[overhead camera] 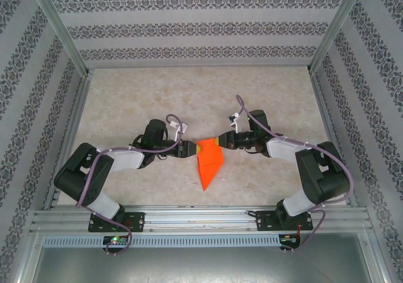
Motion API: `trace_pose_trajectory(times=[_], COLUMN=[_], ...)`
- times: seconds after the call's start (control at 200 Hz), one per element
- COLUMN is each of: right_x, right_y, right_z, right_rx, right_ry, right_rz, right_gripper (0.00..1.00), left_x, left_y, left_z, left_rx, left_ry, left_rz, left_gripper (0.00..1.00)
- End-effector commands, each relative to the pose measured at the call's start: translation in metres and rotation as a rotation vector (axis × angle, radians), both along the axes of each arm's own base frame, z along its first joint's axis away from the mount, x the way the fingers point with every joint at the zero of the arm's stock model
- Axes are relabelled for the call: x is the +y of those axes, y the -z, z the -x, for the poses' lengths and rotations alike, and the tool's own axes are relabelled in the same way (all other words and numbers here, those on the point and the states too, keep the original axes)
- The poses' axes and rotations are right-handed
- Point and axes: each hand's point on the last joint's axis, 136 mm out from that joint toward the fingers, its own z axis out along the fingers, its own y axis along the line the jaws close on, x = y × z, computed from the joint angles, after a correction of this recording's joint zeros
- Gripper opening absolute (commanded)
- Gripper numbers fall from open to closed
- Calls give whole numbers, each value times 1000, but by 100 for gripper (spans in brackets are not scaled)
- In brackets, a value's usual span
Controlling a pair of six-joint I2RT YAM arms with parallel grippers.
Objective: Fold a paper plane with a square sheet of paper (fold left side to right side)
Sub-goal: Fold the wing for the fifth time at the center of the table.
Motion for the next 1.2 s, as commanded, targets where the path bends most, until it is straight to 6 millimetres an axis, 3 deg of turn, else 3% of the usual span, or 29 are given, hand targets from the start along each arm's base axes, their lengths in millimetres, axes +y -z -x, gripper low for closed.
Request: trace_pose_trajectory(times=[0.0,0.145,0.265,0.415,0.505,0.66,0.799,0.949,1.194], right_x=[-4,-8,-13,-22,-23,-25,-25,-26,-27], right_y=[15,21,19,26,25,25,27,28,30], right_z=[-11,-13,-12,-9,-9,-10,-10,-10,-10], right_rx=[39,101,172,296,331,361,377,387,392], right_ry=[48,96,146,214,224,249,258,264,267], right_rz=[51,73,86,109,114,116,117,120,124], right_gripper=[0,0,0,0,0,0,1,1,1], left_x=[23,43,40,20,-4,-44,-68,-77,-71], left_y=[5,-7,-17,-24,-25,-13,-1,14,40], left_z=[-3,4,26,54,70,85,89,86,84], left_rx=[-52,-131,-202,-289,-349,-435,-509,-508,-480], left_ry=[-72,-120,-84,-3,64,164,198,185,172], left_rz=[-141,-293,-422,-582,-653,-800,-926,-1005,-1135], left_gripper=[49,48,48,47,47,47,48,48,49])
